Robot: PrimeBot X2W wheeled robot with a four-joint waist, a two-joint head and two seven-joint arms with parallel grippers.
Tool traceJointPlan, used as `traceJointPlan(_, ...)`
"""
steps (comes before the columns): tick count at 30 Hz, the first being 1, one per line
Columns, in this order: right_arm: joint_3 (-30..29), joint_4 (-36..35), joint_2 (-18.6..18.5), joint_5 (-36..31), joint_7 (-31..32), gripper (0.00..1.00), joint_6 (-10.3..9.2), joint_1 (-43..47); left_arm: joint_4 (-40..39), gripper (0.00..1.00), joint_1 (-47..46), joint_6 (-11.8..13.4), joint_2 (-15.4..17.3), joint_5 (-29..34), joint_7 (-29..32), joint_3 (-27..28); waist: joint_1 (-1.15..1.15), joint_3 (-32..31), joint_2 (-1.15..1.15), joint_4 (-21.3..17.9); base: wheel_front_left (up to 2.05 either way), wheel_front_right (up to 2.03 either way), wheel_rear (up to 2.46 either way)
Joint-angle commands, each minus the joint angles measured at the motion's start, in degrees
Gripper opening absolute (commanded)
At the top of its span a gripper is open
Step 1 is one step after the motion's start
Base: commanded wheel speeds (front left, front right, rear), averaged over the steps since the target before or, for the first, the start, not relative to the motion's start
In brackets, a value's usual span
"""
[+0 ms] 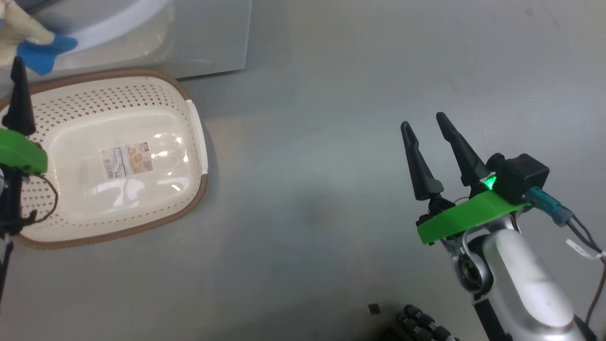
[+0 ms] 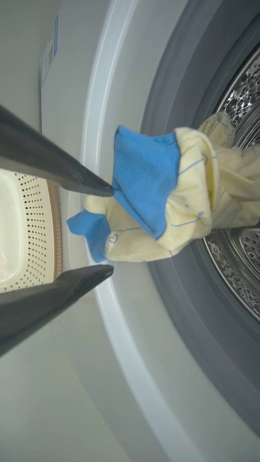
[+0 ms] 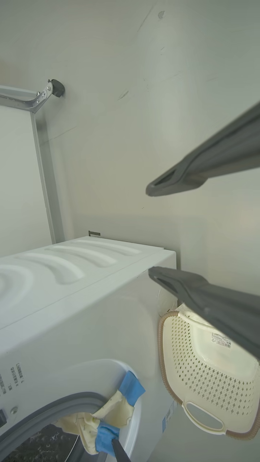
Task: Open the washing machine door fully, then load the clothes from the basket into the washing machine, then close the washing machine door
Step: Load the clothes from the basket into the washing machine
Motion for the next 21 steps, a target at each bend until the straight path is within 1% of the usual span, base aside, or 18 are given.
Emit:
traceJointPlan(1,1.12,-1.89,-0.27,0.35,-0.39,1.0,0.03,-0.31,-0.27,1.0,-2.22,-0.11,3.59,0.29,-0.07,1.73,-0.01,0.56,0.0,-0.55,0.0,0.0,0.0)
traceJointPlan(5,1.46,-1.99,-0.27,0.62,-0.39,1.0,0.03,-0.51,3.03,1.0,-5.91,-0.11,4.31,1.29,-0.84,1.03,-0.01,1.08,0.0,-1.31,0.0,0.0,0.0)
traceJointPlan(9,1.67,-2.2,-0.27,0.91,-0.39,1.0,0.03,-0.7,6.59,1.0,-8.7,1.28,4.63,3.17,-0.89,0.0,-0.01,1.42,0.0,-1.78,0.0,0.0,0.0)
traceJointPlan(13,1.92,-2.37,-0.27,1.11,-0.39,1.0,0.03,-0.92,10.68,1.0,-11.39,2.06,4.53,4.34,0.17,-1.13,-0.01,1.67,0.0,-2.14,0.0,0.0,0.0)
traceJointPlan(21,2.51,-2.61,-0.27,1.67,-0.39,1.0,0.03,-1.03,16.58,1.0,-15.39,1.93,4.24,5.34,-0.43,-2.6,-0.01,2.22,0.0,-2.84,0.0,0.0,0.0)
